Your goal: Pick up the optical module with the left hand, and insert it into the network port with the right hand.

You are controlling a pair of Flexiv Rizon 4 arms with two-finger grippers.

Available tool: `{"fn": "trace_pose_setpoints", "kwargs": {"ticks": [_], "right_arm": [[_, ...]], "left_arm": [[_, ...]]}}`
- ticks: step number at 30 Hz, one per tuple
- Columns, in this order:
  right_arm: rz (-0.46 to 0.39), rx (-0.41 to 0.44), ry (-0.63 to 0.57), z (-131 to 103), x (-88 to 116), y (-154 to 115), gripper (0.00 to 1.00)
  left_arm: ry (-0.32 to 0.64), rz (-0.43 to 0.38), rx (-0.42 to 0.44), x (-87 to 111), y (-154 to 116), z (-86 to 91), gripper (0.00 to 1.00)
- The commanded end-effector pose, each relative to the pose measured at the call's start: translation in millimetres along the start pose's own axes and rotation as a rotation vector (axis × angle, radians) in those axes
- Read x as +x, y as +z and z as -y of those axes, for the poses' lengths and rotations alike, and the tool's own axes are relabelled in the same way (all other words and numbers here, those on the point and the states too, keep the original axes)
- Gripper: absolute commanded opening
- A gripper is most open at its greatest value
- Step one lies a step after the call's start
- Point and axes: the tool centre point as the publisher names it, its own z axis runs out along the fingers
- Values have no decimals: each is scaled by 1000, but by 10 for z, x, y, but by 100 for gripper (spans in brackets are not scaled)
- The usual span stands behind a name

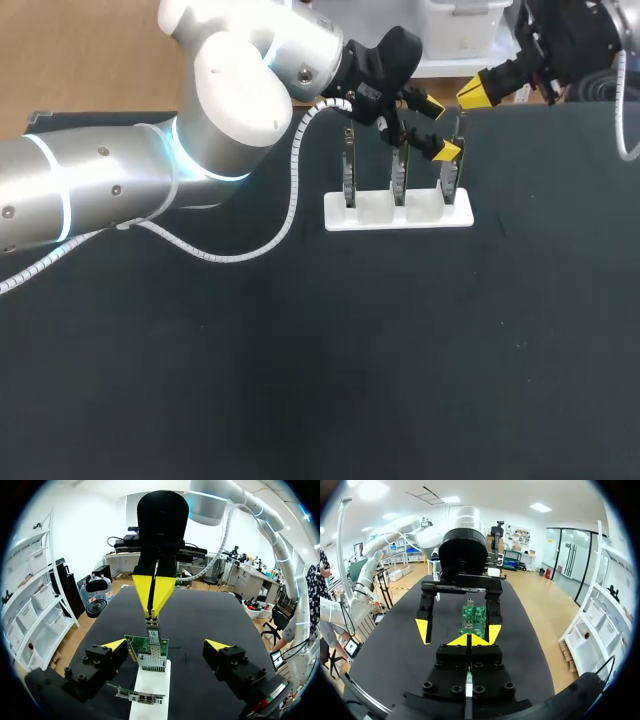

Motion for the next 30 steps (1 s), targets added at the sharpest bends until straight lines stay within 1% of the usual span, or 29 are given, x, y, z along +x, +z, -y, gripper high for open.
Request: {"fn": "trace_pose_setpoints", "kwargs": {"ticks": [1,14,30], "right_arm": [[5,-10,2,40,19,15,0],[8,-38,32,-2,88,78,0],[12,-42,58,-52,145,113,0]], "left_arm": [[1,-2,3,-2,3,-15,100],[1,-2,3,-2,3,-15,100],[1,-2,3,-2,3,-15,100]]}}
